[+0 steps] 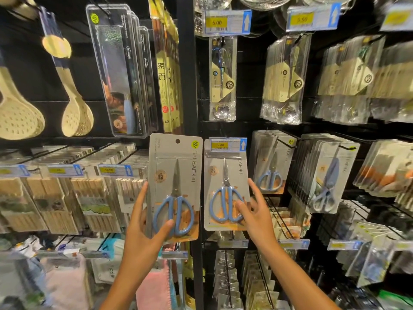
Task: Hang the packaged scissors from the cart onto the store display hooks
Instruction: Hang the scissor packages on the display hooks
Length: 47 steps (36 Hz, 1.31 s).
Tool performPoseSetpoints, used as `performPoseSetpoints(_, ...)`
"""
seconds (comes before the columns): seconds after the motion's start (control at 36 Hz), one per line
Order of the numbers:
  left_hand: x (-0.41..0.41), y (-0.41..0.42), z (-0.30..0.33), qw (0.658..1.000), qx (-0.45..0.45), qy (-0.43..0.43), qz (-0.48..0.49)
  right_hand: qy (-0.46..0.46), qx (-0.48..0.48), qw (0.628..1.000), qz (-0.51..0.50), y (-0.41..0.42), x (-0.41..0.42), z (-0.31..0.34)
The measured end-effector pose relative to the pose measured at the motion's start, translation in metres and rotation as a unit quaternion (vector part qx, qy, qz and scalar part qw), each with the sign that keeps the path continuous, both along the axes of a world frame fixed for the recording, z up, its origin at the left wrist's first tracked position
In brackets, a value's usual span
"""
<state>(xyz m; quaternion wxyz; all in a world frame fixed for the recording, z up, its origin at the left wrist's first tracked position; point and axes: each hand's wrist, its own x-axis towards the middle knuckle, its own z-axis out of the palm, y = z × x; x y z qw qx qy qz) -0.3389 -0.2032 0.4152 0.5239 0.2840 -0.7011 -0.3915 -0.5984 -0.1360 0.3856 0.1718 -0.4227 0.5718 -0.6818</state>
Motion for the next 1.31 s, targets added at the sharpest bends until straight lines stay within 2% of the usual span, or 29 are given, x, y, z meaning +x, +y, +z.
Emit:
performPoseSetpoints(0.19,0.001,-0.001,0.002,1.000,-0.004,0.003,0.004,-0.014,0.013,1.000,0.009,0.007,0.000,0.000)
performPoseSetpoints(0.33,0.001,-0.003,0.002,1.000,0.000,0.005,0.006,0.012,0.004,1.000,0.015,0.003,-0.003,0.003)
performPoseSetpoints(0.72,-0.015,-0.015,0.003,1.000,-0.028,-0.006,0.006,0.047,0.010,0.998,-0.042,-0.060,-0.035,-0.022)
performPoseSetpoints(0.89,-0.023,-0.024,0.002,1.000,-0.027,-0.009,0.007,0.083,0.052,0.992,-0.083,-0.094,-0.054,-0.030)
performPoseSetpoints(1.03,-0.027,-0.029,0.005,0.999,-0.028,-0.035,-0.001,0.149,0.144,0.972,-0.113,-0.124,-0.071,-0.030)
performPoseSetpoints(1.31,-0.031,-0.033,0.009,0.998,-0.042,-0.040,0.023,0.125,0.239,0.959,-0.084,-0.175,-0.098,-0.026)
